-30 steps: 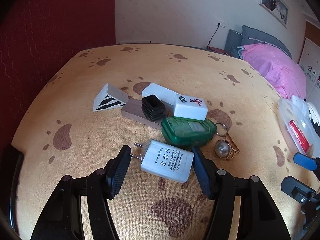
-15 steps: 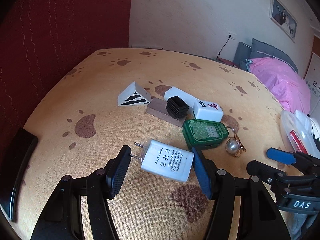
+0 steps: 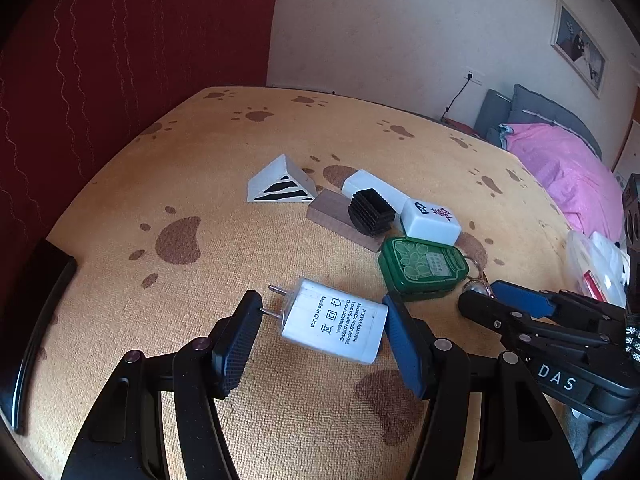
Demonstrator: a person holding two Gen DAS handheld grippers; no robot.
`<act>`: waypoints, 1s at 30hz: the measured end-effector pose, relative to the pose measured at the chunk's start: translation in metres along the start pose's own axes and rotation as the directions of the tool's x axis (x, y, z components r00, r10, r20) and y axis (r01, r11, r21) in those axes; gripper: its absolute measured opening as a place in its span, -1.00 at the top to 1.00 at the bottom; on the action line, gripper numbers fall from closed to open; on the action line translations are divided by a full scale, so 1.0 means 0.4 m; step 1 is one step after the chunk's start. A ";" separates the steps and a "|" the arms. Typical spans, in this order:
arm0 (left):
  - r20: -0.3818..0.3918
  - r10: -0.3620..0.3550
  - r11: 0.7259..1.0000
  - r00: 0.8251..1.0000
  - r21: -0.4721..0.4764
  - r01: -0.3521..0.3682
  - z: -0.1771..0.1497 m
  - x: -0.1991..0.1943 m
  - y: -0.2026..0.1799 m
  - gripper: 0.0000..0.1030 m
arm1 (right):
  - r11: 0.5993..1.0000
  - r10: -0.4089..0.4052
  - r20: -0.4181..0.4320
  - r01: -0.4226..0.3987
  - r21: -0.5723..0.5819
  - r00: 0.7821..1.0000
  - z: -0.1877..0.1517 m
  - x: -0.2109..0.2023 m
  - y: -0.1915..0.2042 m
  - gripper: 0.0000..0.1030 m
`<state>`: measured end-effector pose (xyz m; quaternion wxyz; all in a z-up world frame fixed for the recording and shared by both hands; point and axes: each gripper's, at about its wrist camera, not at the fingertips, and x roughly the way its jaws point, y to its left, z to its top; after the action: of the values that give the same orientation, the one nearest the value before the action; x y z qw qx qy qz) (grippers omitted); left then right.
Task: Organize rigid objects
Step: 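Grasp the gold rings with the right gripper while the left holds the charger, then lower the gold rings into the clear bowl and open the right gripper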
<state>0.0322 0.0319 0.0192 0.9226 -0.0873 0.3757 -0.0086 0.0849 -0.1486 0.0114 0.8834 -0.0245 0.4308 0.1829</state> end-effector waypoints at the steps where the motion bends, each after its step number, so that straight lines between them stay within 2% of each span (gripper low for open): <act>1: -0.002 -0.001 1.000 1.000 -0.001 0.001 0.000 0.001 0.001 -0.22 | 1.000 -0.005 0.004 0.005 -0.005 1.000 -0.001 0.000 0.002 0.22; 5: -0.006 -0.002 1.000 1.000 -0.005 0.002 -0.001 0.003 0.001 -0.22 | 1.000 -0.010 0.018 0.010 -0.014 1.000 -0.007 -0.002 0.005 0.22; 19: -0.007 -0.002 1.000 1.000 -0.005 0.002 -0.002 0.004 0.000 -0.22 | 0.998 0.018 0.054 -0.021 0.062 0.998 -0.033 -0.076 -0.013 0.23; 30: -0.008 0.001 1.000 1.000 -0.001 -0.001 -0.004 0.008 -0.004 -0.22 | 0.985 -0.031 0.120 0.010 0.175 0.992 -0.068 -0.181 -0.096 0.23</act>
<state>0.0333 0.0297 0.0161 0.9211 -0.0874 0.3794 -0.0086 0.0371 -0.2116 0.0457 0.9087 0.0594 0.3901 0.1366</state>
